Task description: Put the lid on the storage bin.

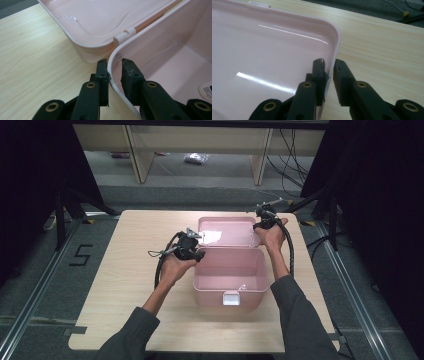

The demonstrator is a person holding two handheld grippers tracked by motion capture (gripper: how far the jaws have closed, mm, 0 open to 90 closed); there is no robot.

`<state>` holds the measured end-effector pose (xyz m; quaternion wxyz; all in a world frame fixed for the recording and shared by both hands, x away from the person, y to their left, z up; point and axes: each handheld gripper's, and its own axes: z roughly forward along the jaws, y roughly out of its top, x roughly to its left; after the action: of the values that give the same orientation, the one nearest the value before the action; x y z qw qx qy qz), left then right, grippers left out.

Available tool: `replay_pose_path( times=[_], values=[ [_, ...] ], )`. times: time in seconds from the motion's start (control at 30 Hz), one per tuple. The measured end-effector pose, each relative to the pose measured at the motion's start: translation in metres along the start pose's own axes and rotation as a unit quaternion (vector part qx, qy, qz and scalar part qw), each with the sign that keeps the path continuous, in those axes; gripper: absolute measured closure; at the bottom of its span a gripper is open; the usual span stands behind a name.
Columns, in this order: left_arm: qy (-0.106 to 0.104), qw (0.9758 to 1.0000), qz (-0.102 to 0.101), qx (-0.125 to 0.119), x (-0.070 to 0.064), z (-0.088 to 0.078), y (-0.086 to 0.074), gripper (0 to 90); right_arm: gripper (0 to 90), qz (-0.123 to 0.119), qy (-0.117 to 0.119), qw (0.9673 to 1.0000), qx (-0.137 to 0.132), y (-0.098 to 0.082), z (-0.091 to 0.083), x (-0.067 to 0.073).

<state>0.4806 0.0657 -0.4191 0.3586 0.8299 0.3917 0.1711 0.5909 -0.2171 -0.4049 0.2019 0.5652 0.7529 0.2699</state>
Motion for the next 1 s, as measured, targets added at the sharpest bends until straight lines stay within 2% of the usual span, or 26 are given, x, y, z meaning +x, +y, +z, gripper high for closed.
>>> replay_pose_path(
  times=[0.2, 0.27, 0.3, 0.33, 0.47, 0.5, 0.57, 0.6, 0.63, 0.67, 0.7, 0.73, 0.77, 0.8, 0.83, 0.9, 0.93, 1.0],
  values=[
    [-0.001, 1.0000, -0.001, 0.000, 0.000, 0.001, 0.001, 76.0, 80.6, -0.001, -0.006, 1.0000, -0.003, 0.001, -0.001, 0.001],
    [0.000, 1.0000, -0.001, -0.001, 0.000, 0.001, 0.000, 76.1, 80.6, -0.009, -0.010, 0.9999, -0.008, 0.001, -0.001, 0.001],
    [0.000, 1.0000, 0.000, -0.001, 0.000, 0.001, 0.000, 76.0, 80.8, 0.012, -0.007, 0.9999, 0.000, 0.001, -0.001, 0.004],
    [0.000, 1.0000, 0.001, -0.001, 0.000, 0.001, 0.001, 76.1, 80.9, -0.008, -0.013, 0.9999, -0.009, 0.001, -0.002, 0.002],
    [0.004, 1.0000, -0.001, -0.002, -0.001, 0.001, 0.001, 76.1, 81.6, -0.003, -0.015, 0.9998, -0.014, 0.002, -0.005, 0.004],
    [0.004, 1.0000, 0.000, -0.002, -0.001, 0.001, 0.001, 76.1, 81.8, -0.008, -0.017, 0.9997, -0.016, 0.002, -0.007, 0.004],
    [0.003, 1.0000, -0.001, -0.002, -0.001, 0.001, 0.001, 76.1, 81.9, 0.009, -0.020, 0.9996, -0.016, 0.003, -0.009, 0.007],
    [0.003, 1.0000, -0.001, -0.001, -0.001, 0.001, 0.001, 76.1, 82.1, -0.013, -0.022, 0.9994, -0.023, 0.003, -0.011, 0.004],
    [0.003, 1.0000, -0.001, -0.002, -0.001, 0.001, 0.001, 76.1, 82.1, -0.014, -0.021, 0.9993, -0.026, 0.004, -0.012, 0.004],
    [0.002, 1.0000, -0.003, -0.002, -0.002, 0.001, 0.001, 76.1, 82.1, -0.004, -0.024, 0.9994, -0.026, 0.004, -0.014, 0.007],
    [0.008, 0.9999, 0.007, -0.004, -0.001, 0.001, 0.002, 76.1, 82.3, -0.017, -0.025, 0.9990, -0.032, 0.004, -0.017, 0.005],
    [0.006, 1.0000, 0.003, -0.003, -0.002, 0.002, 0.001, 76.0, 82.5, -0.019, -0.026, 0.9989, -0.035, 0.005, -0.019, 0.004],
    [0.004, 1.0000, -0.001, -0.003, -0.002, 0.002, 0.001, 76.0, 82.7, -0.020, -0.025, 0.9987, -0.038, 0.005, -0.021, 0.004],
    [0.005, 1.0000, 0.001, -0.004, -0.002, 0.002, 0.001, 76.0, 82.7, -0.007, -0.024, 0.9989, -0.040, 0.005, -0.025, 0.005],
    [0.006, 1.0000, 0.002, -0.004, -0.002, 0.002, 0.001, 76.0, 82.8, -0.015, -0.024, 0.9986, -0.045, 0.005, -0.027, 0.004],
    [0.004, 1.0000, 0.002, -0.002, -0.003, 0.002, 0.002, 76.0, 82.9, -0.020, -0.022, 0.9982, -0.052, 0.005, -0.032, 0.003],
    [0.008, 1.0000, 0.003, -0.004, -0.003, 0.002, 0.002, 76.1, 83.0, -0.014, -0.022, 0.9982, -0.053, 0.005, -0.034, 0.004],
    [0.008, 1.0000, 0.002, -0.004, -0.004, 0.001, 0.001, 76.0, 83.0, -0.022, -0.019, 0.9975, -0.065, 0.005, -0.039, 0.002]
  ],
)
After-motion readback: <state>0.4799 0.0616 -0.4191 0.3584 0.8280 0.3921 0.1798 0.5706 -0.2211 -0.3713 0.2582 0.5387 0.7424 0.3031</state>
